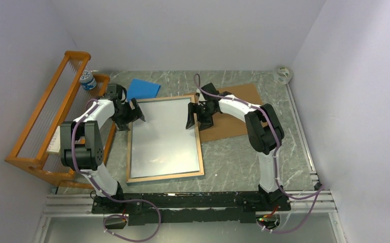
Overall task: Put the photo into the frame
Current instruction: Move the photo frame to the center of the board.
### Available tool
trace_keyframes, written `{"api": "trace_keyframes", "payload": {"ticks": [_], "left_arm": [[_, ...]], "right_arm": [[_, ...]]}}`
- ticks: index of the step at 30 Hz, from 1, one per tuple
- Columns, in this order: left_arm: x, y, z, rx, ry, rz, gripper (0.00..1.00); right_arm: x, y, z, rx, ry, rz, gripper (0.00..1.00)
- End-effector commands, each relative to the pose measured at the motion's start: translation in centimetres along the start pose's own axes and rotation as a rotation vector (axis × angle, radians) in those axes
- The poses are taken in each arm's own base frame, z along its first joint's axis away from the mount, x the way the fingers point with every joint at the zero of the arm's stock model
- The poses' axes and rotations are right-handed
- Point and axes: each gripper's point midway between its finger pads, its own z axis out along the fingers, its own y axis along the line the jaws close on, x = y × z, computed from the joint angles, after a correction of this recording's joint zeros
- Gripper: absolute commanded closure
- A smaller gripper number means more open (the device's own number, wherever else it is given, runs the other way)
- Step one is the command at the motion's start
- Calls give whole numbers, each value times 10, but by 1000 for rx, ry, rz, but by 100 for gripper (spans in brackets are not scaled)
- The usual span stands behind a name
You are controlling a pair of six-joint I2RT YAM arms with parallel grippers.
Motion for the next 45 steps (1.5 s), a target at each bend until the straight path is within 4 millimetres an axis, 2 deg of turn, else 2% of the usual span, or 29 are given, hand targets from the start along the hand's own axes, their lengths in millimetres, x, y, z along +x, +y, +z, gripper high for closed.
{"api": "trace_keyframes", "payload": {"ticks": [1, 5, 9, 14, 16, 19, 23, 25, 27, 33, 39, 45], "left_arm": [[-20, -11, -23, 25, -75, 34, 7], [-22, -17, -28, 52, -79, 36, 7], [-23, -22, -32, 74, -87, 39, 7], [-22, -18, -29, 54, -78, 39, 7], [-21, -21, -29, 76, -74, 46, 7], [-19, -31, -29, 131, -67, 62, 8], [-17, -34, -24, 142, -49, 56, 8], [-16, -24, -20, 89, -45, 35, 9], [-18, -4, -19, -18, -65, -6, 9], [-20, 6, -18, -65, -91, 22, 9], [-11, 27, -3, -142, -76, 5, 13], [2, 39, 14, -175, -30, -19, 26]], "right_arm": [[-38, 3, -22, 68, -167, -30, 23], [-67, -19, -48, 186, -324, 18, 23], [-95, -37, -70, 218, -439, 61, 22], [-124, -75, -78, 370, -481, 83, 23], [-139, -89, -83, 438, -515, 84, 23], [-164, -99, -84, 494, -562, 55, 21], [-195, -105, -72, 529, -588, -3, 16], [-207, -107, -57, 523, -581, -28, 15], [-219, -106, -47, 517, -574, -56, 14], [-241, -103, -26, 535, -587, -139, 15], [-243, -124, -6, 627, -563, -214, 15], [-228, -146, 9, 709, -471, -295, 15]]}}
